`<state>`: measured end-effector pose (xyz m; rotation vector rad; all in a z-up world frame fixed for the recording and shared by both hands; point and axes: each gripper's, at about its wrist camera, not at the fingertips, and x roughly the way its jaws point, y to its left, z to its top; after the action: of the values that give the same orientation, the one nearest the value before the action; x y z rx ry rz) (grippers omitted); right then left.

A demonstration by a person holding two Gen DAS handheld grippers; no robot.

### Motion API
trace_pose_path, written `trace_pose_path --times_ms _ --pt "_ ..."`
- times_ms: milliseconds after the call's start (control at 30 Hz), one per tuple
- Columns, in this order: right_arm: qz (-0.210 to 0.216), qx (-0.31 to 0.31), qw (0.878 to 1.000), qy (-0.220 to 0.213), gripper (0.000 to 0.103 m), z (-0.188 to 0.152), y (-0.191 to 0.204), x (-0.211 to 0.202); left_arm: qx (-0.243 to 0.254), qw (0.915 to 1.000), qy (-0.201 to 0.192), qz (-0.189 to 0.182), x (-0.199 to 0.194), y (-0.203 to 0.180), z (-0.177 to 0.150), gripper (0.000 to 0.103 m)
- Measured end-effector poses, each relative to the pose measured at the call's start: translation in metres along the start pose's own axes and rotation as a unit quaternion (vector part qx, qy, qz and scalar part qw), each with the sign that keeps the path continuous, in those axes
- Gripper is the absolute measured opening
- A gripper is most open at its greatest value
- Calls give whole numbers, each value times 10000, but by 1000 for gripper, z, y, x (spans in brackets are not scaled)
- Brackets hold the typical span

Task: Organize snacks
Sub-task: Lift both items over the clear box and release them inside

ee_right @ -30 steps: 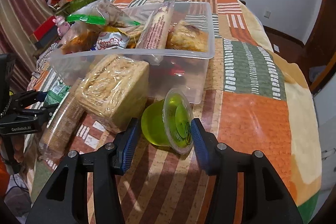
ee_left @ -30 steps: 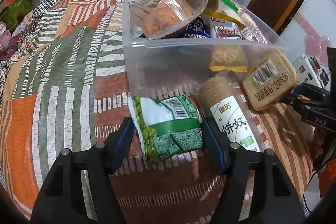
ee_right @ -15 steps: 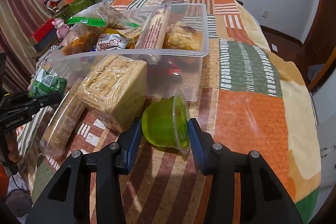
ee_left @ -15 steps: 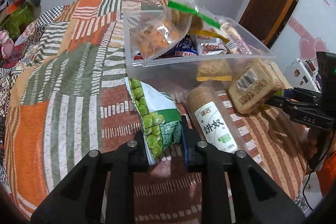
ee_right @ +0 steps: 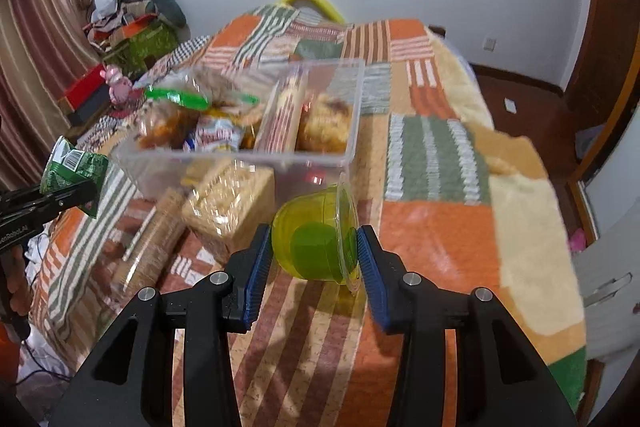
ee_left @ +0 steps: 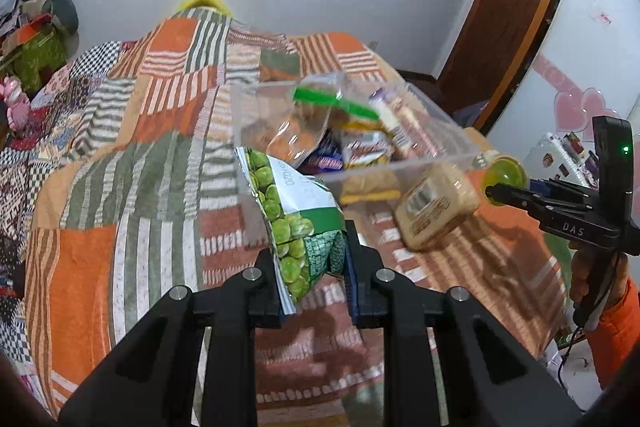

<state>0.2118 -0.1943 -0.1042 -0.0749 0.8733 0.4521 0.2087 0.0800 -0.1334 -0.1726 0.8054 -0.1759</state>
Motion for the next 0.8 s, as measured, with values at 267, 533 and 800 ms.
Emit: trace_pose_path --times_ms 267,533,800 --pt "36 111 9990 -425 40 20 -2 -12 197 9994 -122 -255 13 -25 30 21" --pt "48 87 9982 -583 40 40 -1 1 437 9979 -10 -468 47 -54 51 21" --pt "135 44 9985 -523 40 54 3 22 423 9972 175 -591 83 -64 66 21"
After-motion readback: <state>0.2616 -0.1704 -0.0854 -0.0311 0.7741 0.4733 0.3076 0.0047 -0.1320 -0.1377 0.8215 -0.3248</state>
